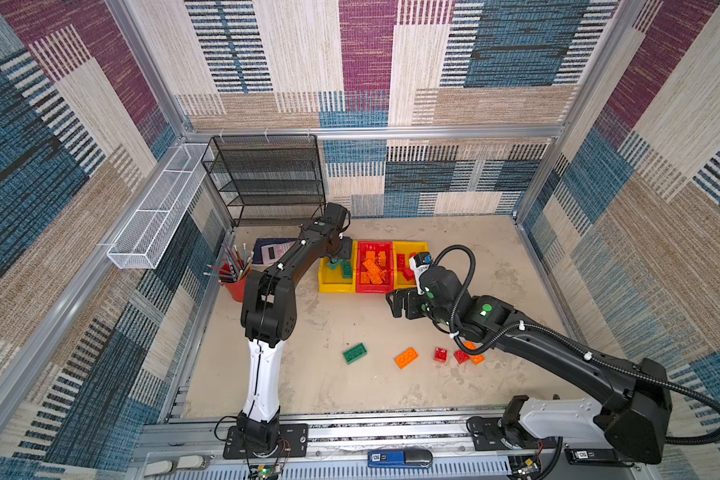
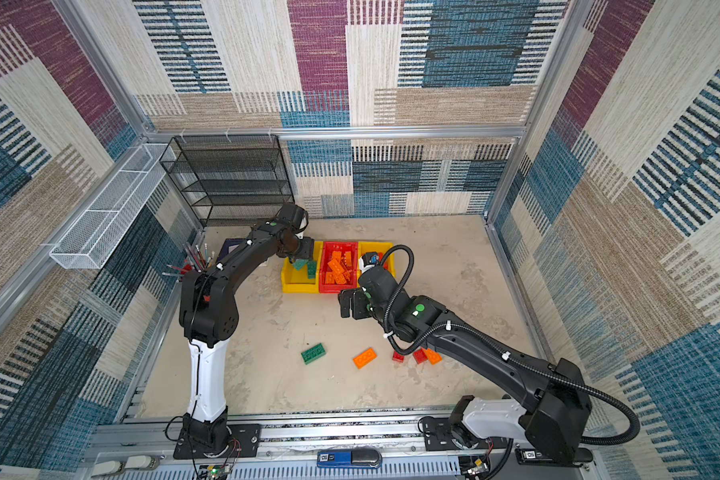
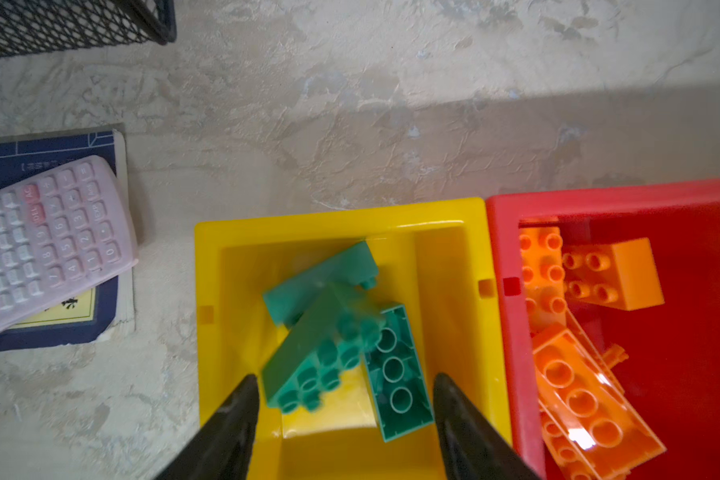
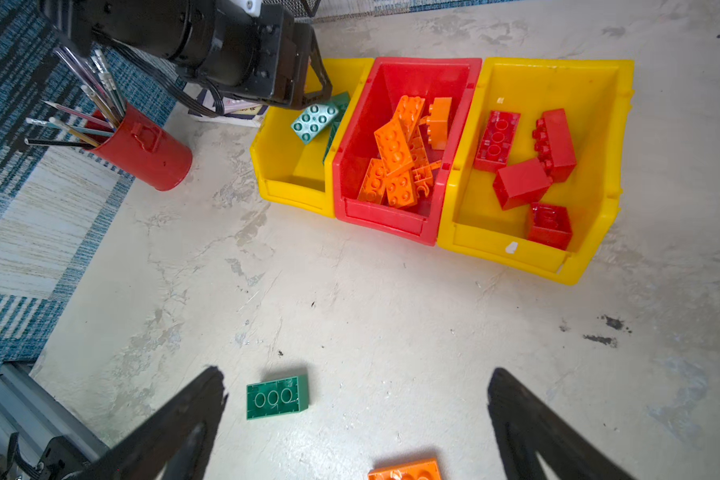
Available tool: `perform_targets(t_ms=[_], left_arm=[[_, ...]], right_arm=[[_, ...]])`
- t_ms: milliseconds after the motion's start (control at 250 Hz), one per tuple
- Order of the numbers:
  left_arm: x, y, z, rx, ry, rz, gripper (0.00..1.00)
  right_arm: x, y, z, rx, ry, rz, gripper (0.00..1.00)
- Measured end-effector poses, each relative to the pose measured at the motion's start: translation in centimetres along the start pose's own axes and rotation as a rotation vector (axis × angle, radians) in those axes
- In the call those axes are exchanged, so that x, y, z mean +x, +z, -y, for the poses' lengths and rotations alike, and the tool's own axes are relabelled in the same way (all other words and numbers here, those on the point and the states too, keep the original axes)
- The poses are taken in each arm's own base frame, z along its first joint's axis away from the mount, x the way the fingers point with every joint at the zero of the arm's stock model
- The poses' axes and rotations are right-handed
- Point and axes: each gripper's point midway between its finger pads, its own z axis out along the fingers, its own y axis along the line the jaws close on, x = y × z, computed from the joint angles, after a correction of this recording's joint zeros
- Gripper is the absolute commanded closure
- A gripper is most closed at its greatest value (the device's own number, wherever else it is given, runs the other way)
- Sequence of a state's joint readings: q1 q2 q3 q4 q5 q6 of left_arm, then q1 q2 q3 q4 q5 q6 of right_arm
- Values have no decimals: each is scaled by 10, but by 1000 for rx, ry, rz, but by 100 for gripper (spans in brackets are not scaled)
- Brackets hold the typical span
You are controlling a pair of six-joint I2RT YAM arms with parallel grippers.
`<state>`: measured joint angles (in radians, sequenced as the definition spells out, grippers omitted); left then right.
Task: Sort the legos into containers by color
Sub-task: 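Carry the green brick with the left gripper into the bin by the pencil cup, then move the left gripper to the last green brick and grasp it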
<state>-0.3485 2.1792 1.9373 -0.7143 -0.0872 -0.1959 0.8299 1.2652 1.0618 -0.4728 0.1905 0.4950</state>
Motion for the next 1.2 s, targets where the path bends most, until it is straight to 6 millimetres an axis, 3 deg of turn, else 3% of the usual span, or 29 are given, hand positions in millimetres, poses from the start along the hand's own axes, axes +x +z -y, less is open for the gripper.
perform_targets(t_ms=[120, 292, 428, 656, 784, 896, 1040, 1200], left_arm=[[6, -7, 3, 21, -3, -2, 31], [38, -35, 0, 46, -16, -1, 30], [85, -60, 2, 60, -17, -2, 25], [184, -91, 45, 105, 130, -16, 20], [219, -104, 46, 121, 171, -4, 19], [240, -108, 45, 143, 193, 2, 19], [266, -98, 48, 179, 210, -29, 19], [274, -94, 65, 224, 242, -26, 19]], right_arm=[[-2, 5, -2, 4, -4, -5, 0], [2, 2, -2, -11, -3, -7, 0], [13, -5, 1, -38, 4, -19, 0], [34, -13, 4, -84, 22, -41, 0], [41, -23, 8, -108, 38, -26, 0], [44, -31, 9, -132, 50, -16, 0], [48, -35, 10, -143, 53, -17, 0], [50, -37, 11, -149, 54, -15, 0]])
